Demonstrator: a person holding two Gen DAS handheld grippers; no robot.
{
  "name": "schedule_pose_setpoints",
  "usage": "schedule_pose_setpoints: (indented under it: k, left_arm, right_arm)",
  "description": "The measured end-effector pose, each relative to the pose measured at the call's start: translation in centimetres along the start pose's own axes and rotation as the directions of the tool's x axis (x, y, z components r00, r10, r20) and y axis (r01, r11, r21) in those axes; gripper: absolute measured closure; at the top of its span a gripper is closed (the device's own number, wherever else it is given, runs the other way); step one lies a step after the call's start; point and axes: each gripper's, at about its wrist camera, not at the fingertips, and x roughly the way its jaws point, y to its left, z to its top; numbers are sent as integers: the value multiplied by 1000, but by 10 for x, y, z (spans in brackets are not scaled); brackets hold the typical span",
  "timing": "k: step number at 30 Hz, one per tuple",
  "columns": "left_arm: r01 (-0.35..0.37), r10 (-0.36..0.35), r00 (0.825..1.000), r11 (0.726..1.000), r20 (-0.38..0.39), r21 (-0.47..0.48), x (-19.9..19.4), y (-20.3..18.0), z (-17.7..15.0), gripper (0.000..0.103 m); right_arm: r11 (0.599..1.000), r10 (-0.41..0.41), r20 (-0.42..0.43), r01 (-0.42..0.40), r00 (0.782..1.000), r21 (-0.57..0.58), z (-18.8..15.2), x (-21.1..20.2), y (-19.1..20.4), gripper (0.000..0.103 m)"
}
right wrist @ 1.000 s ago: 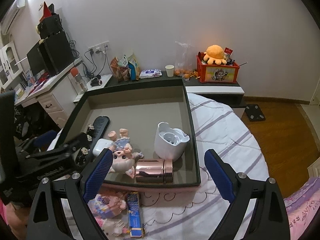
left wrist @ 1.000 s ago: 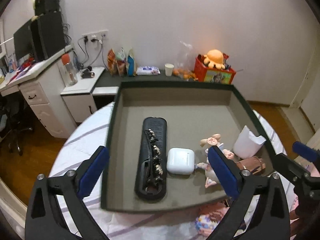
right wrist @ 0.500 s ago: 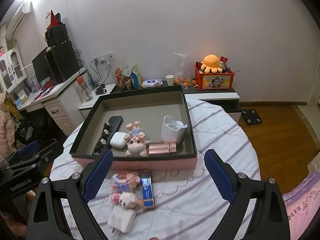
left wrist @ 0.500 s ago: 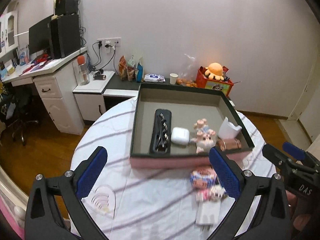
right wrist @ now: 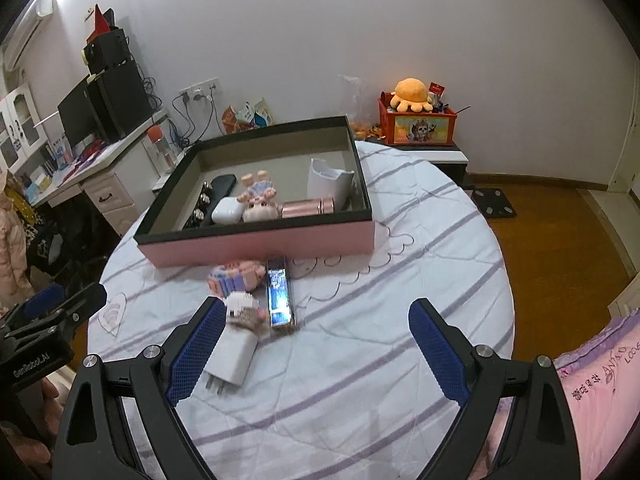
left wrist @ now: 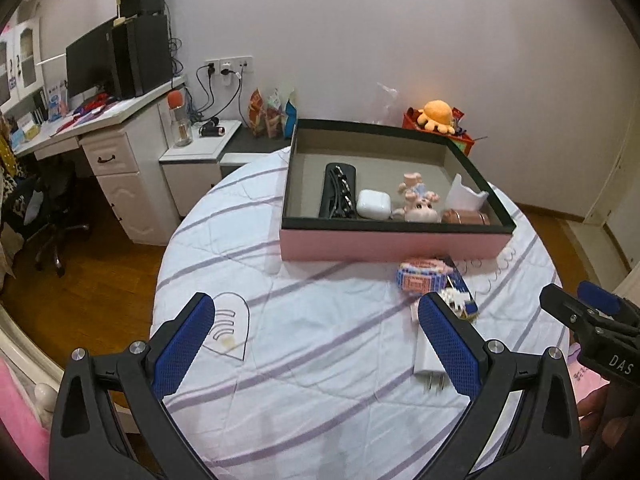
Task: Organize rigid objects
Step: 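Move the right gripper toward the white charger plug, then grasp the white charger plug with the right gripper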
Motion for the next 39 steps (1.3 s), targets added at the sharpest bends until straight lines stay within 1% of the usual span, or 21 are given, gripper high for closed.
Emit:
schedule_pose_setpoints:
  k: [4, 11, 16, 20, 24, 25, 26, 27, 31, 33, 34, 35, 39]
  left_arm:
    - [-5, 5, 1000, 1000, 2, 7, -3, -1, -2, 0]
    - [-20, 20, 1000, 1000, -8, 2, 1, 6, -7, 0]
    - [-32, 32, 999, 999, -32, 3, 10, 14, -15, 0]
    - [-35, 34, 998, 999, -58, -6, 18, 26, -22, 0]
    - [-25, 23, 996, 999, -83, -25, 27, 38, -27, 0]
    - [-24, 21, 996, 999, -87, -26, 28, 39, -28, 0]
    - [-21, 19, 996, 999, -92, -28, 31, 40, -29, 0]
    - [-20, 17, 995, 999, -94, -28, 32, 41, -30, 0]
    - [-13, 9, 995, 999, -97, -33, 36, 45, -30, 0]
    - [-9, 5, 995, 999, -99, -36, 38, 46, -29, 0]
    - [-7, 4, 995, 999, -100, -37, 39, 46, -29, 0]
    - [-6, 2, 995, 999, -101, -38, 40, 46, -29, 0]
    - [-2, -1, 995, 1000, -105, -30, 42, 41, -28, 0]
  right_arm:
    - [1000, 6, -11, -6, 1000, -11, -5, 0, 5, 9]
    - [999, 23, -72, -25, 997, -25, -16, 19, 22, 9]
    - [999, 27, -123, -32, 992, -38, -27, 41, 42, 9]
    - [999, 27, -159, -32, 987, -26, -35, 58, 54, 9]
    - [999, 17, -188, -22, 982, -24, -41, 73, 64, 10]
    - [999, 14, -195, -19, 981, -26, -42, 76, 66, 15]
    - [1000, 6, -201, -12, 980, -27, -43, 80, 68, 28]
    - [1000, 3, -207, -9, 978, -26, -44, 83, 69, 32]
    - [998, -26, -205, 15, 978, -56, -46, 88, 78, 44]
    - [997, -32, -200, 18, 979, -71, -47, 88, 81, 52]
    - [997, -28, -197, 14, 980, -72, -47, 87, 80, 60]
    - [998, -26, -195, 13, 980, -69, -47, 86, 79, 62]
    - [998, 3, -195, -14, 981, -57, -48, 82, 70, 62]
